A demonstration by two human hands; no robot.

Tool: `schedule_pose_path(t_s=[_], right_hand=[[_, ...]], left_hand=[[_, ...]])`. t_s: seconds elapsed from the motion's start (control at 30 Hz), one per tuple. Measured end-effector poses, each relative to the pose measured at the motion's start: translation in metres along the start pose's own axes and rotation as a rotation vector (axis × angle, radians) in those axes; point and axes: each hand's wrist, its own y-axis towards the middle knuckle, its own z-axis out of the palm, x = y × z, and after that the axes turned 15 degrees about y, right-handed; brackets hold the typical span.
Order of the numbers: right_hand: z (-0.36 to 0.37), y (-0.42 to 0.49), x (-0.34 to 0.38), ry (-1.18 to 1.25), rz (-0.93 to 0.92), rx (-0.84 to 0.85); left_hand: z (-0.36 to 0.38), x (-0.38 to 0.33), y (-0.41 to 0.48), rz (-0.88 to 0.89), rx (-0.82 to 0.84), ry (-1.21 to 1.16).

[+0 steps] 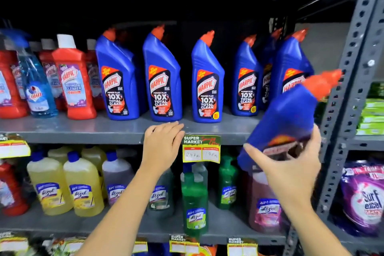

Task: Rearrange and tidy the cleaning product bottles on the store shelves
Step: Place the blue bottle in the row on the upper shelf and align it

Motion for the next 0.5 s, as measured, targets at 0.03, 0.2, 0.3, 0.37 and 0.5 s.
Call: schedule_pose_path(t_s=[0.03, 0.2, 0.3, 0.37, 0.5], right_hand=[[0.005, 0.014, 0.004, -0.023, -0.020, 0.003], [0.033, 0.070, 0.011, -0.183, -0.040, -0.021], [0.048, 0.090, 0.006, -0.288, -0.024, 0.021], [0.054, 0.099, 0.000, -0.348, -0.011, 0.039], [0.064, 0.109, -0.008, -0.462, 0.055, 0.090]], left_hand=[[-0.001, 0.000, 0.000, 0.001, 0.005, 0.010], [-0.005, -0.002, 0.000, -0.010, 0.020, 0.020], [-0.008, -0.004, 0.000, -0.016, 0.026, 0.017], [-0.009, -0.004, -0.001, -0.015, 0.027, 0.010], [-0.008, -0.004, -0.001, -0.025, 0.025, 0.003]])
